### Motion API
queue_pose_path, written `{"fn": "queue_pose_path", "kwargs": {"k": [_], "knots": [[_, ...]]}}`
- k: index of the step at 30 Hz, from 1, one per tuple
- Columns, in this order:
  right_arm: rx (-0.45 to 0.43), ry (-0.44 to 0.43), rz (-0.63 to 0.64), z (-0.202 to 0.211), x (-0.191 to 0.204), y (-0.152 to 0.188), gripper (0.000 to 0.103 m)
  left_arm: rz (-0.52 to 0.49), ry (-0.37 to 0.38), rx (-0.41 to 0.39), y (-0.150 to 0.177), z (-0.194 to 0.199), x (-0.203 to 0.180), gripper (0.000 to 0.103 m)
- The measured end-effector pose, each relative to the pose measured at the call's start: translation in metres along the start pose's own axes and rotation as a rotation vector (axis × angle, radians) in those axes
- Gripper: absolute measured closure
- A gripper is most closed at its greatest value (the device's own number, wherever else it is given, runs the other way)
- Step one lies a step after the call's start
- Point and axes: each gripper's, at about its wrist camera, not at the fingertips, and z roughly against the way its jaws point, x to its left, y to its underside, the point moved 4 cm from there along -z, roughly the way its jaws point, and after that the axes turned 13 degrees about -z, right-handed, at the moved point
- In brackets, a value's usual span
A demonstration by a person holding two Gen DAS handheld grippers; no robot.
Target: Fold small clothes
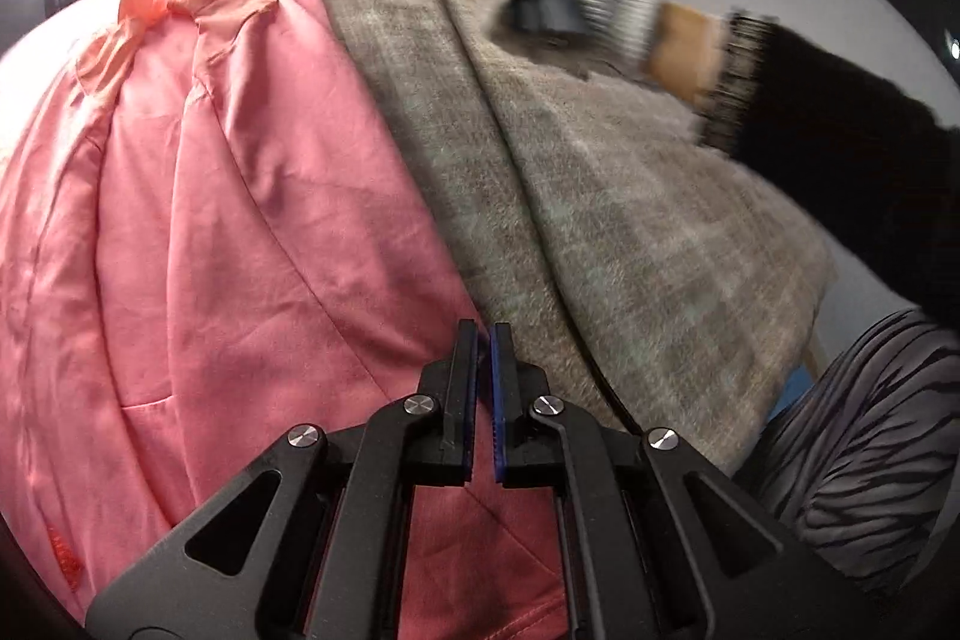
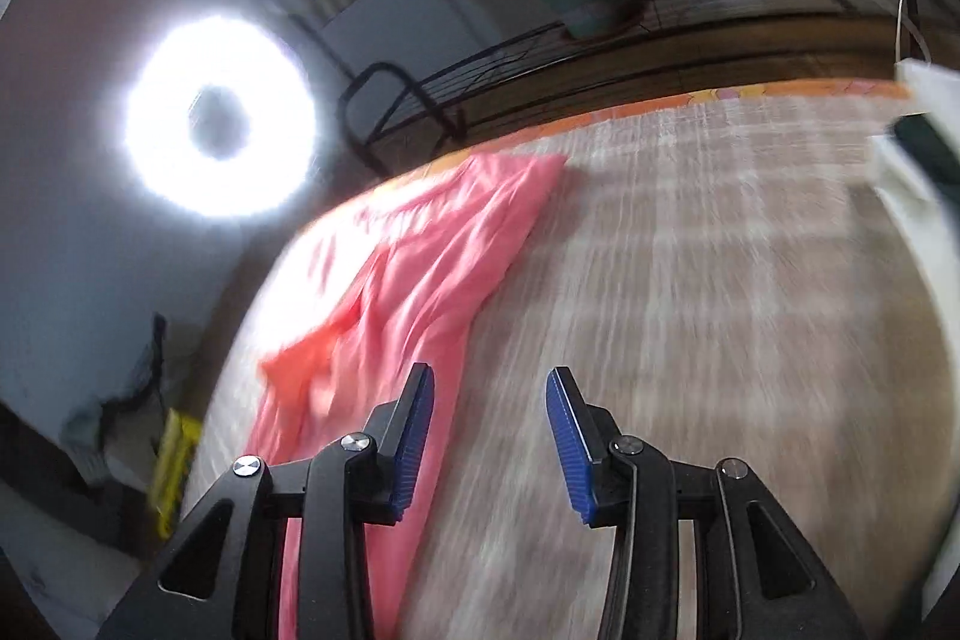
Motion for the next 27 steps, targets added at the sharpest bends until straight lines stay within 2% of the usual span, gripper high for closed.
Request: {"fn": "queue_pose_path", "kwargs": {"k": [5,9,11,12,13,16,18,21,22,24,27], "knots": [[0.002,-0.014,-0.039,-0.043,-0.011,-0.04,0.063,0.04,0.049,-0.009,-0.002,-0.004,0.008,0.102],[0.02,-0.032,-0.03,-0.069,-0.003,-0.065,0.064,0.028,0.048,-0.019,-0.002,-0.006,0.009,0.102],[0.025,-0.016,-0.002,-0.08,0.002,-0.072,0.077,0.015,0.043,-0.022,-0.004,-0.01,0.006,0.102],[0.04,-0.001,0.028,-0.085,0.008,-0.073,0.098,0.014,0.046,-0.023,-0.005,-0.011,0.005,0.102],[0.046,0.032,0.063,-0.087,0.013,-0.075,0.101,0.015,0.05,-0.024,-0.005,-0.012,0.004,0.102],[0.006,0.226,0.276,-0.089,0.04,-0.083,0.102,0.022,0.056,-0.03,-0.006,-0.014,0.002,0.102],[-0.024,0.3,0.33,-0.091,0.049,-0.092,0.103,0.021,0.057,-0.031,-0.008,-0.015,0.001,0.102],[0.001,0.316,0.332,-0.101,0.046,-0.097,0.098,0.016,0.054,-0.028,-0.008,-0.016,0.0,0.102],[0.0,0.309,0.325,-0.102,0.044,-0.099,0.085,0.013,0.051,-0.026,-0.007,-0.016,0.0,0.102],[-0.031,0.296,0.298,-0.092,0.04,-0.099,0.07,0.008,0.051,-0.022,-0.007,-0.015,0.0,0.102],[-0.04,0.263,0.229,-0.073,0.034,-0.1,0.07,0.009,0.057,-0.01,-0.008,-0.011,0.0,0.102]]}}
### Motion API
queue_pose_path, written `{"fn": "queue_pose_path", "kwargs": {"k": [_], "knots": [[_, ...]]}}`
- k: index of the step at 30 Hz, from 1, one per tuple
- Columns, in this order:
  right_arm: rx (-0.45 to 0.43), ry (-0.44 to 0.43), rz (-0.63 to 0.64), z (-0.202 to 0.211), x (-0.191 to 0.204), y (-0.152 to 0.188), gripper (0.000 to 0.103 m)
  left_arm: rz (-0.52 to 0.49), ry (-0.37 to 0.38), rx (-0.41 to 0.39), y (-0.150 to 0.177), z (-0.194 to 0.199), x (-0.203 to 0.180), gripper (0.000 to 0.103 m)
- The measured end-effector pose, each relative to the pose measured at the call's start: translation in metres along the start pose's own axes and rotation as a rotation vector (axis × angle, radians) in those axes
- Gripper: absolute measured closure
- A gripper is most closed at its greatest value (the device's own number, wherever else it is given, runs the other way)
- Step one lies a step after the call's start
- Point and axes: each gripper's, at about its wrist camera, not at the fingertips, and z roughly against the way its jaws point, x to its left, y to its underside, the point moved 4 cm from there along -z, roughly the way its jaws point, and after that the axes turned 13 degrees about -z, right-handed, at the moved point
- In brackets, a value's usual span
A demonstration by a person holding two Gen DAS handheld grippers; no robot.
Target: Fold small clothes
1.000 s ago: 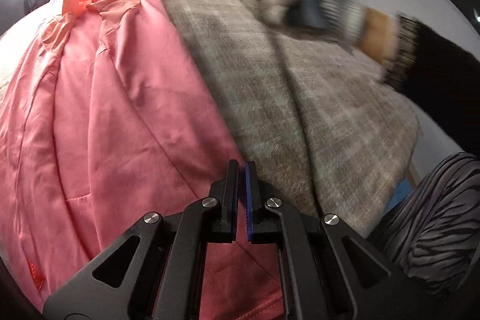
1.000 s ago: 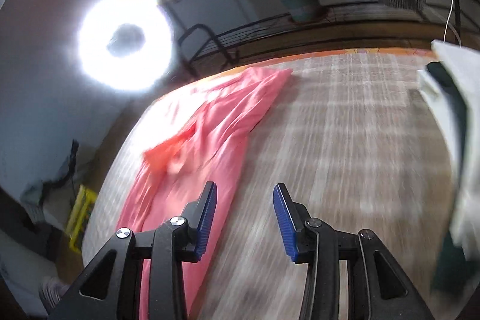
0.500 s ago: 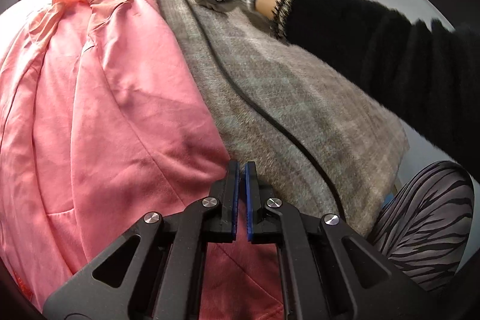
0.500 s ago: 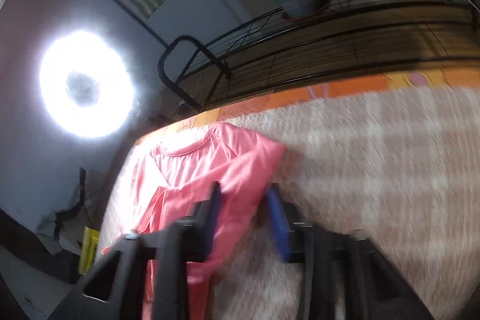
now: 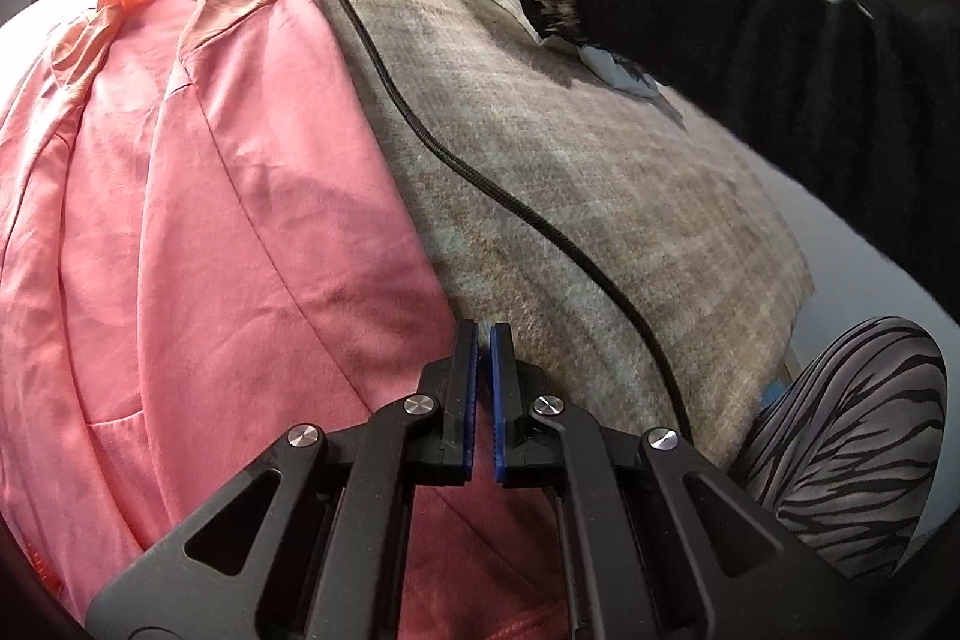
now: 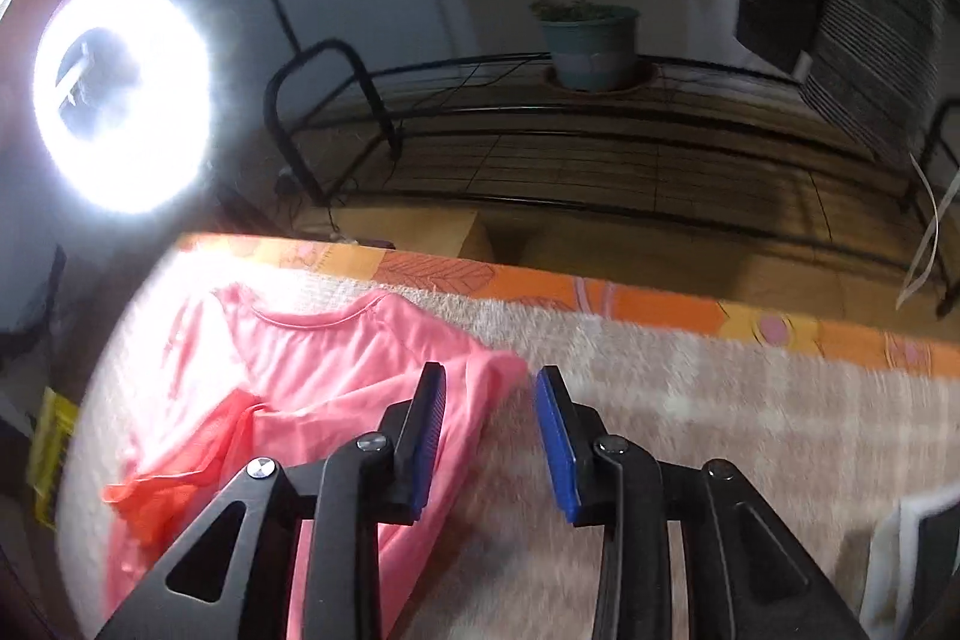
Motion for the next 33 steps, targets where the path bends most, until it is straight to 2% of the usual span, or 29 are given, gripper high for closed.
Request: {"fn": "queue_pose_path", "kwargs": {"k": [6,9,14,18,21,24,28,33], "knots": [[-0.035,-0.054,-0.024,0.087,-0.002,0.025,0.069,-0.033,-0.029,-0.031,0.005,0.028,-0.009,0.102],[-0.044,-0.083,-0.036,0.137,0.006,0.046,0.065,-0.07,-0.058,-0.049,0.012,0.051,-0.014,0.097],[-0.04,-0.131,-0.046,0.209,0.023,0.107,0.064,-0.067,-0.107,-0.103,0.027,0.103,-0.005,0.086],[0.01,-0.146,-0.073,0.246,0.031,0.178,0.064,-0.054,-0.203,-0.122,0.047,0.149,0.019,0.069],[0.06,-0.16,-0.085,0.26,0.039,0.234,0.064,0.03,-0.289,-0.106,0.066,0.179,0.059,0.069],[0.142,-0.188,-0.111,0.26,0.047,0.291,0.064,0.136,-0.31,-0.067,0.084,0.191,0.096,0.069],[0.245,-0.166,-0.1,0.245,0.058,0.352,0.064,0.275,-0.291,-0.011,0.108,0.188,0.129,0.069],[0.322,-0.161,-0.113,0.227,0.057,0.396,0.064,0.322,-0.215,0.072,0.126,0.169,0.13,0.069]]}}
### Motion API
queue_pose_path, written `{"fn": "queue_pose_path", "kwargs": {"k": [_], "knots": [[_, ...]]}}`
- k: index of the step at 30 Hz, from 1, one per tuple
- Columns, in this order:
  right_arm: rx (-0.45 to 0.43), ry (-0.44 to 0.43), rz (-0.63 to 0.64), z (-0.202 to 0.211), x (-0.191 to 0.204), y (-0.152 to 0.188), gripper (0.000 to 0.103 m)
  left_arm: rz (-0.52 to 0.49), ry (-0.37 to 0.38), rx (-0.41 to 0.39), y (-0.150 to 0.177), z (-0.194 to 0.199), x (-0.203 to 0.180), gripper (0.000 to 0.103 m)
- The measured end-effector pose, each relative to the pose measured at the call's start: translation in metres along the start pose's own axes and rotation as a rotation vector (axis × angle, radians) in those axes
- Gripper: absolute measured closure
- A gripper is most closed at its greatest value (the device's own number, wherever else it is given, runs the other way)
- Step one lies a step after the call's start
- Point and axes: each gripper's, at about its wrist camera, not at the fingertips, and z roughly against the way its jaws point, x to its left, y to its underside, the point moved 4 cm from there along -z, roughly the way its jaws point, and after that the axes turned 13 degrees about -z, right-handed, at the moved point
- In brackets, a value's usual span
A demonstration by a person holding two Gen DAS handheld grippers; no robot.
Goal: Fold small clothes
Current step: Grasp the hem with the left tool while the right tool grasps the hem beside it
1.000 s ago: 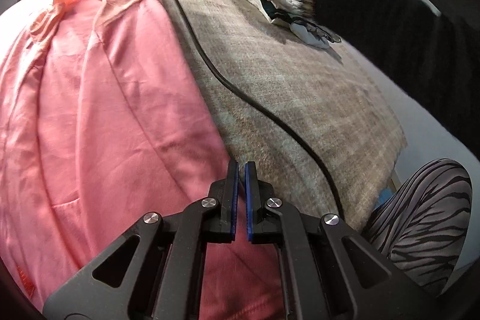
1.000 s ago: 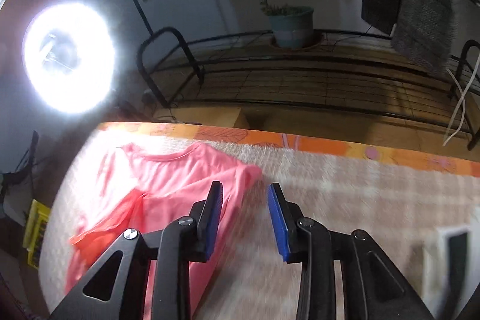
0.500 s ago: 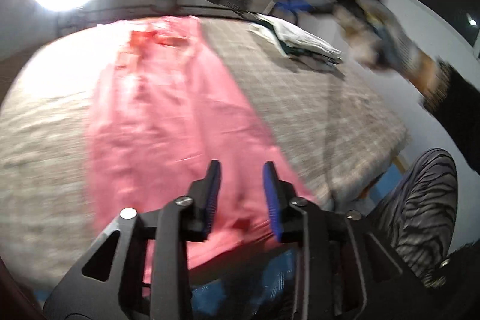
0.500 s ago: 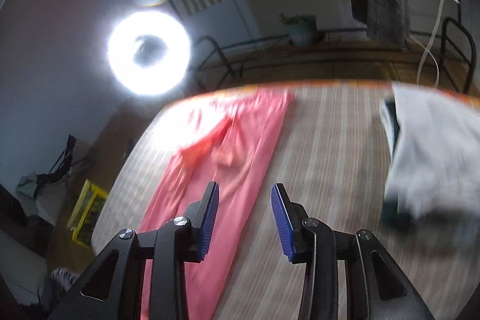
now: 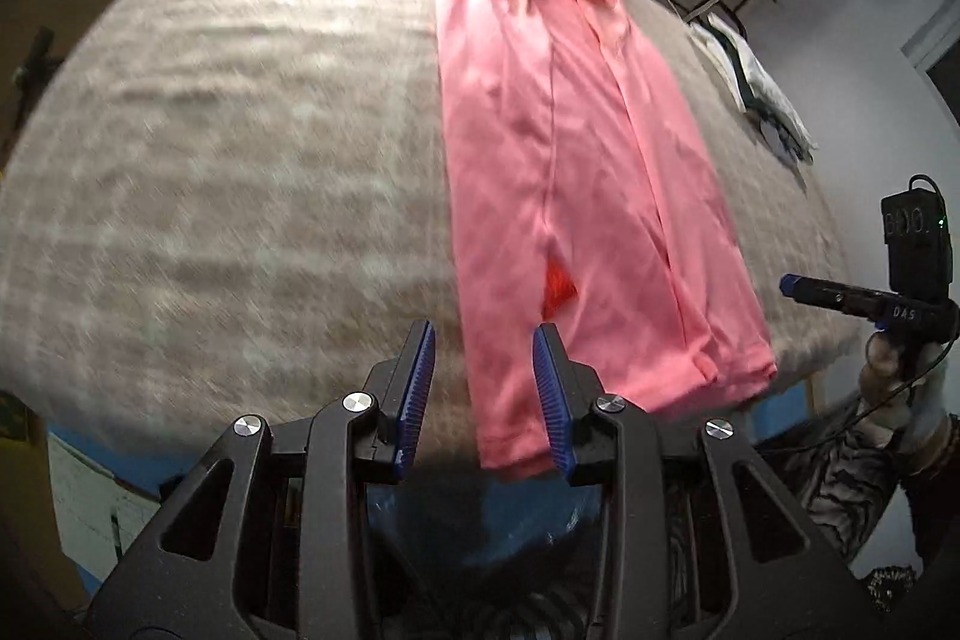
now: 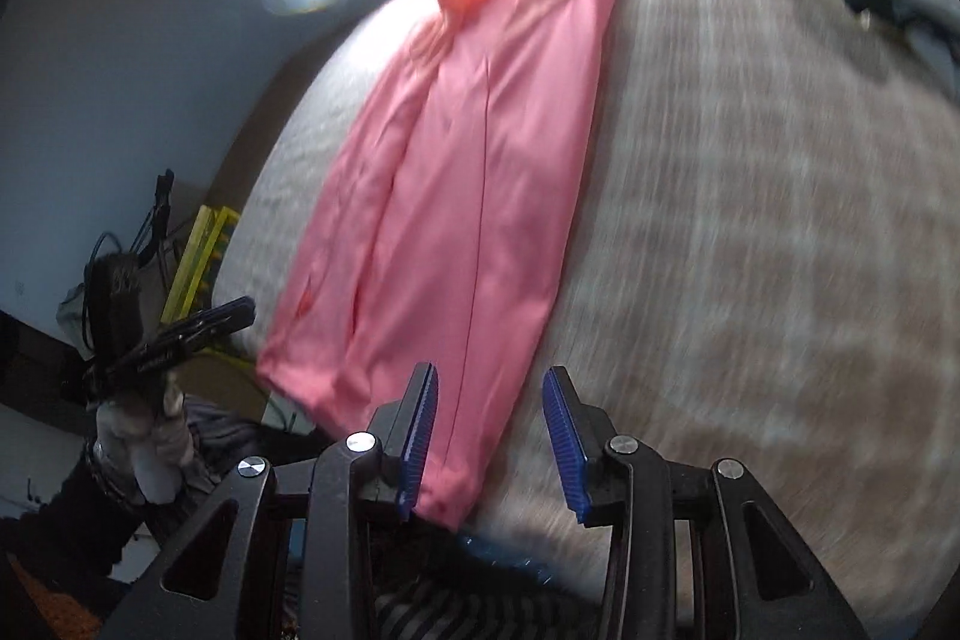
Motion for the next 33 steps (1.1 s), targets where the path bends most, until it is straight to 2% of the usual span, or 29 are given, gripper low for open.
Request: {"fn": "queue_pose_path", "kwargs": {"k": [6,10,12,14,15,16,17,19,20,25,33], "knots": [[0.064,-0.025,-0.048,-0.012,-0.011,0.034,0.064,0.015,0.017,0.062,0.018,-0.009,-0.006,0.069],[0.078,-0.073,-0.095,-0.013,-0.011,0.049,0.065,0.031,0.051,0.065,0.022,-0.007,-0.01,0.069],[0.102,-0.107,-0.113,-0.016,-0.009,0.051,0.068,0.031,0.078,0.082,0.022,-0.01,-0.014,0.069],[0.135,-0.129,-0.107,-0.022,-0.003,0.055,0.072,0.0,0.062,0.085,0.021,-0.011,-0.02,0.07],[0.144,-0.12,-0.088,-0.026,0.0,0.057,0.075,-0.011,0.061,0.084,0.02,-0.012,-0.022,0.079],[0.139,-0.11,-0.068,-0.029,0.004,0.056,0.081,-0.012,0.063,0.086,0.019,-0.013,-0.022,0.097],[0.139,-0.116,-0.066,-0.03,0.005,0.054,0.085,-0.008,0.065,0.092,0.018,-0.016,-0.021,0.099],[0.14,-0.148,-0.094,-0.032,0.006,0.049,0.097,0.007,0.082,0.086,0.014,-0.017,-0.021,0.099],[0.141,-0.173,-0.11,-0.032,0.005,0.047,0.098,0.008,0.09,0.079,0.012,-0.016,-0.022,0.099],[0.109,-0.275,-0.148,-0.02,0.008,0.036,0.099,0.043,0.14,0.016,-0.011,-0.005,-0.022,0.1],[0.01,-0.327,-0.197,0.005,0.002,-0.008,0.099,0.087,0.164,-0.069,-0.07,0.004,-0.004,0.1]]}}
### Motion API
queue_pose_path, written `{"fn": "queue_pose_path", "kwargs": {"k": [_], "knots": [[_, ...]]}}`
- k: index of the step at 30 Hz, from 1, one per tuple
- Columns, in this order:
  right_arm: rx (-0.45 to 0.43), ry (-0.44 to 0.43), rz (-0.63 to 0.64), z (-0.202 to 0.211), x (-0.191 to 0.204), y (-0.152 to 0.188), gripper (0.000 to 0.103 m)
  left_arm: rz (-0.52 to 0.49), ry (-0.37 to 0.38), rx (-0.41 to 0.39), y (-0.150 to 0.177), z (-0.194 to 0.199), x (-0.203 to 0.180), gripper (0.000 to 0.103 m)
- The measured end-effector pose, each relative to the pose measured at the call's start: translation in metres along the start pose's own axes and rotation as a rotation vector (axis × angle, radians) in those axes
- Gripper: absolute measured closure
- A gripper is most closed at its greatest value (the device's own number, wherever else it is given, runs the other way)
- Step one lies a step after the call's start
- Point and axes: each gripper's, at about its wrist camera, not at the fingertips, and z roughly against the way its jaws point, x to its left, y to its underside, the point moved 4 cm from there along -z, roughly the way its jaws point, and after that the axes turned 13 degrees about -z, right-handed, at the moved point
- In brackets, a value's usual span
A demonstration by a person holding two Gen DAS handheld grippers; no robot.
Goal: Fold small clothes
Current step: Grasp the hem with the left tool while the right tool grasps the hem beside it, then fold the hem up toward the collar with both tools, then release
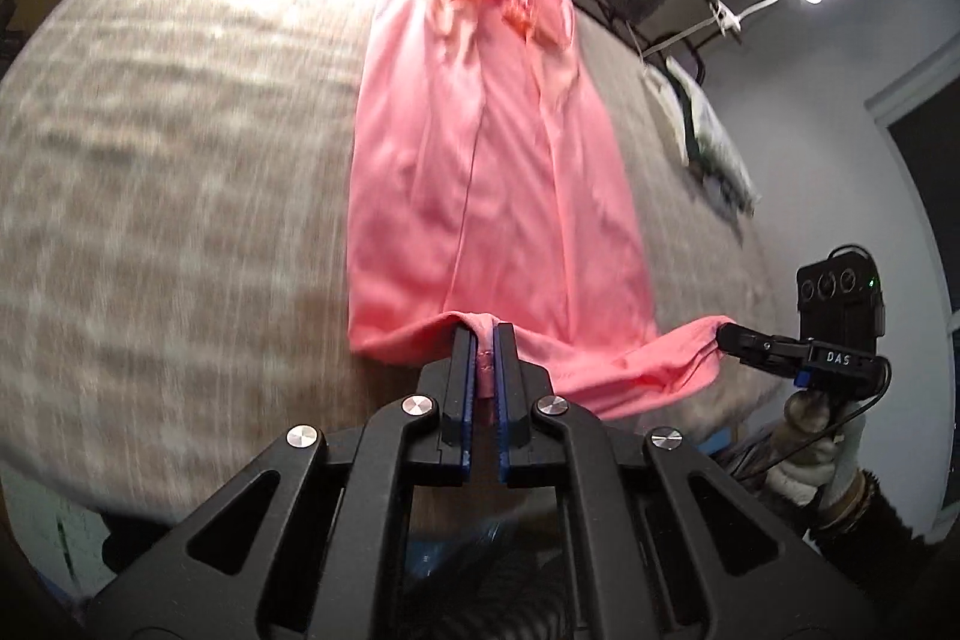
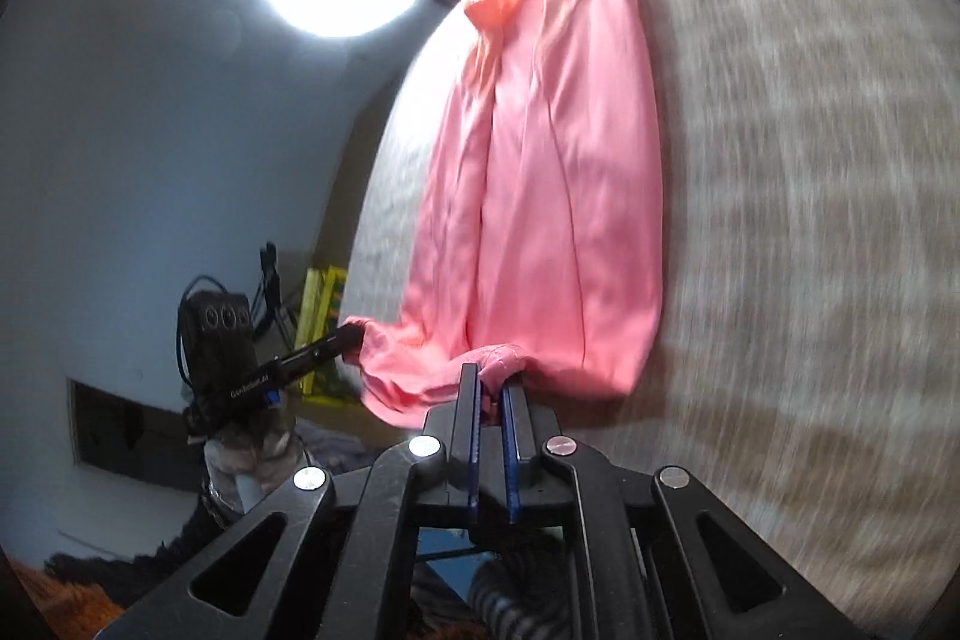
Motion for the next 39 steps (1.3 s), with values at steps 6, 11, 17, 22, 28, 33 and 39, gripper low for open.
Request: {"fn": "queue_pose_path", "kwargs": {"k": [6,11,17,22,28,33,39], "knots": [[-0.077,0.003,0.025,0.015,0.013,-0.051,0.099,-0.013,-0.025,-0.052,-0.056,-0.009,0.01,0.1],[-0.131,0.001,0.031,0.013,0.022,-0.101,0.099,-0.017,-0.049,-0.057,-0.101,-0.03,0.023,0.1],[-0.147,0.024,0.0,-0.005,0.017,-0.14,0.099,-0.02,-0.085,-0.036,-0.134,-0.061,0.041,0.1],[-0.145,0.055,-0.021,-0.016,0.007,-0.155,0.1,0.01,-0.086,-0.015,-0.141,-0.079,0.052,0.1],[-0.145,0.146,-0.005,-0.032,0.001,-0.168,0.087,-0.011,-0.163,-0.018,-0.151,-0.087,0.057,0.1],[-0.182,0.184,0.097,-0.021,0.018,-0.165,0.077,-0.08,-0.225,-0.078,-0.151,-0.067,0.052,0.092],[-0.076,0.167,0.245,-0.038,0.036,-0.138,0.079,-0.177,-0.081,0.033,-0.13,-0.078,0.033,0.092]]}}
